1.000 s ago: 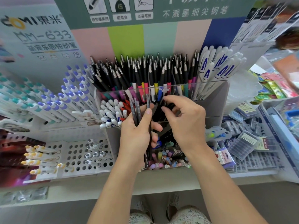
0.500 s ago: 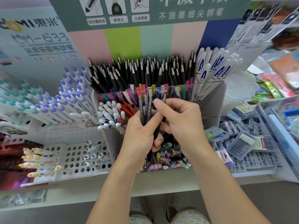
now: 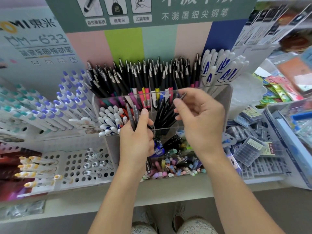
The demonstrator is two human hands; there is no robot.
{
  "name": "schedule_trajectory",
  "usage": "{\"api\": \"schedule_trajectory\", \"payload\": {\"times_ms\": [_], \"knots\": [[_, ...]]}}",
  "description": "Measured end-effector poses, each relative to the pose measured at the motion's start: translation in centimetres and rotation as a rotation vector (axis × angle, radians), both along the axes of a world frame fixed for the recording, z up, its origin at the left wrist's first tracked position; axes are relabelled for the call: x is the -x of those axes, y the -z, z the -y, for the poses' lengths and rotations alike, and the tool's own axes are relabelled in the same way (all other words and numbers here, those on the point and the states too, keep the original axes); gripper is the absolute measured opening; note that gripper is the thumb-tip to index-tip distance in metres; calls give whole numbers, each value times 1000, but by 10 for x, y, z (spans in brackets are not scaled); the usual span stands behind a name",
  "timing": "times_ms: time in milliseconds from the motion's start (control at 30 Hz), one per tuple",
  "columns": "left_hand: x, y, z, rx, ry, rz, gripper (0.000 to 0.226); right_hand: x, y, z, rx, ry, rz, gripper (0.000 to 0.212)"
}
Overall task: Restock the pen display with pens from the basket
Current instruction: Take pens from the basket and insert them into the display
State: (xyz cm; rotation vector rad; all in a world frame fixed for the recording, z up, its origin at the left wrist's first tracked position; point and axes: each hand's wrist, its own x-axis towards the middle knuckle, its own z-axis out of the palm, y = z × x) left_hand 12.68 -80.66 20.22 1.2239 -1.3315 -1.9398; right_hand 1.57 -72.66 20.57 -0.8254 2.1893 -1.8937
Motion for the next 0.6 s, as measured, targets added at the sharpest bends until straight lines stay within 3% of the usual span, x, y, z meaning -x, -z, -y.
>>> {"api": "schedule_trajectory", "payload": {"times_ms": [100, 200, 400, 600], "knots": [[-2, -2, 2, -205, -18, -130, 38, -7, 17, 4, -86, 15, -115, 31], [-3, -2, 3, -271, -22, -220, 26, -6, 27, 8, -128, 24, -290, 27], [-4, 1, 4, -173, 15, -160, 13, 0, 34, 8, -185, 17, -504, 32], [-5, 2, 1, -118, 102, -133, 19, 0, 22, 7, -193, 8, -453, 25]]}}
